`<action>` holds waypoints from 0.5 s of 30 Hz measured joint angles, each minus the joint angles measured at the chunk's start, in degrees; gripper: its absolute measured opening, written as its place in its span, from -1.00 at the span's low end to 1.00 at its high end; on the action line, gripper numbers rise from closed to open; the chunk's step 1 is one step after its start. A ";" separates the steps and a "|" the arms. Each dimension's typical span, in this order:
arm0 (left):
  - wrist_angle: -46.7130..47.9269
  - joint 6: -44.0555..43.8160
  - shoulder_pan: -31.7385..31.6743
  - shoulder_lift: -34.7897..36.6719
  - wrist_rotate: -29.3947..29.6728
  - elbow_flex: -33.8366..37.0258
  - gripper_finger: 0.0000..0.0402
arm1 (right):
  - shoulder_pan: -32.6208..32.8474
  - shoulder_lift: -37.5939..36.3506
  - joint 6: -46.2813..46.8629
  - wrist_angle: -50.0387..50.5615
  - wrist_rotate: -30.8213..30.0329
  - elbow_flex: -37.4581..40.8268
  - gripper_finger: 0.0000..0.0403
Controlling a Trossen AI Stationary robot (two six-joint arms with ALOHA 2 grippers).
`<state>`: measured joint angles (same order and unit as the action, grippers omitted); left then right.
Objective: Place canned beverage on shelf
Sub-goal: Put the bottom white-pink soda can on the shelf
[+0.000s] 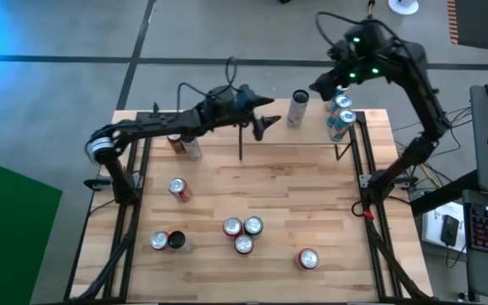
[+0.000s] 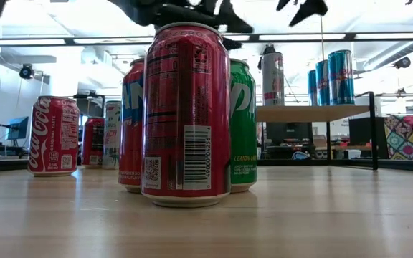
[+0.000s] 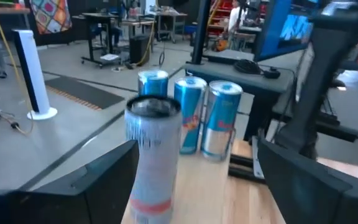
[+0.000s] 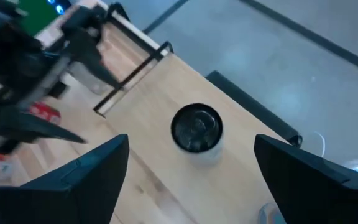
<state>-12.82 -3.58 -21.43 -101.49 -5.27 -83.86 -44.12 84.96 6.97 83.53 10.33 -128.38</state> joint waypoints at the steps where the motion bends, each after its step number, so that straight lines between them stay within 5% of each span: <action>1: 1.60 -0.30 0.00 -1.58 -0.01 -2.59 0.59 | 0.00 -0.85 0.71 0.07 -0.02 0.13 0.65; 9: 30.27 4.23 -0.02 -16.98 -0.08 -32.00 0.84 | 0.00 -5.89 2.16 0.20 -3.41 0.87 0.66; 15: 41.48 5.77 -0.33 -28.44 0.09 -51.33 0.92 | 0.00 -6.57 1.88 0.27 -4.47 1.27 0.65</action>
<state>28.66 2.18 -21.77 -129.93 -5.19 -135.18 -44.12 78.39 8.84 83.79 5.86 -127.11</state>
